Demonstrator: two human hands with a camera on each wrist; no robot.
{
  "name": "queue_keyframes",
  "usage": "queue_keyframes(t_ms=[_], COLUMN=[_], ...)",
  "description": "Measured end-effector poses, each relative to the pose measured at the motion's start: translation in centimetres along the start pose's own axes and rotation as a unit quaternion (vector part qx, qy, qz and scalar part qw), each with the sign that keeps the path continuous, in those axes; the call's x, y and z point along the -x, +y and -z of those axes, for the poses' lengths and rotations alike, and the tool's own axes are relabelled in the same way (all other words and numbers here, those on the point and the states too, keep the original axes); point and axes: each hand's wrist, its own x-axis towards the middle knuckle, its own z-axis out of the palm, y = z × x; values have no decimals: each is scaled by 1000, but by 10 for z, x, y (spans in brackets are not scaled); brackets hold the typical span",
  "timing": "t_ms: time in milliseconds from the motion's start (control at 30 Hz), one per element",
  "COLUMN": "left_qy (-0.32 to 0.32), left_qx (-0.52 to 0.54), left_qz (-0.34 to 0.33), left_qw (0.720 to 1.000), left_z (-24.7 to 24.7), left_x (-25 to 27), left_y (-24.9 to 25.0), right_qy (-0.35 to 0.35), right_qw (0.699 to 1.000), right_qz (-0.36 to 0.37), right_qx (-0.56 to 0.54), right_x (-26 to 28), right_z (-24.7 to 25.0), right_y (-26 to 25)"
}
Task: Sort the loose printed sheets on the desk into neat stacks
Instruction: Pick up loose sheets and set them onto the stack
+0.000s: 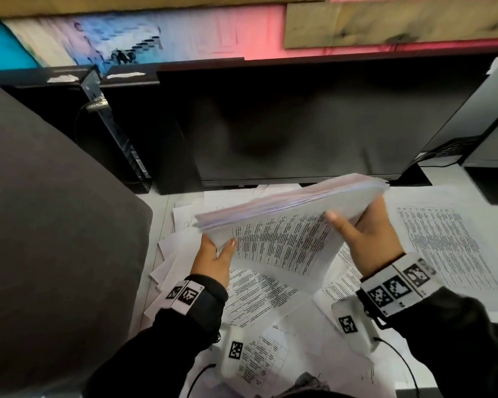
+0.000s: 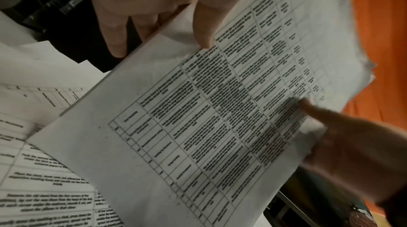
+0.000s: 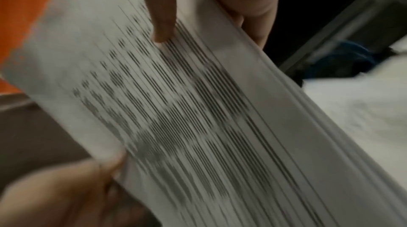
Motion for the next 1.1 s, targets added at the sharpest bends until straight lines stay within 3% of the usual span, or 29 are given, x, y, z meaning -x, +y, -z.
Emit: queue_keyframes(t_ms=[100,200,333,1100], left_qy=[-1,-7,-25,-42], left_qx=[30,50,40,26], left_qz=[-29,-37,-37,-18], left_qw=[999,998,998,999], left_z=[-1,-2,-1,2], left_x=[2,4,3,6], left_y=[6,11,5,-12], right_qy=[11,-1,-23,8], right_qw=[982,954,938,934], right_qz=[187,270,244,227], right_qx=[28,130,246,276], right_x=[-6,-13,-18,-4], right_z=[8,5,4,10], right_y=[-26,-35,-28,-34])
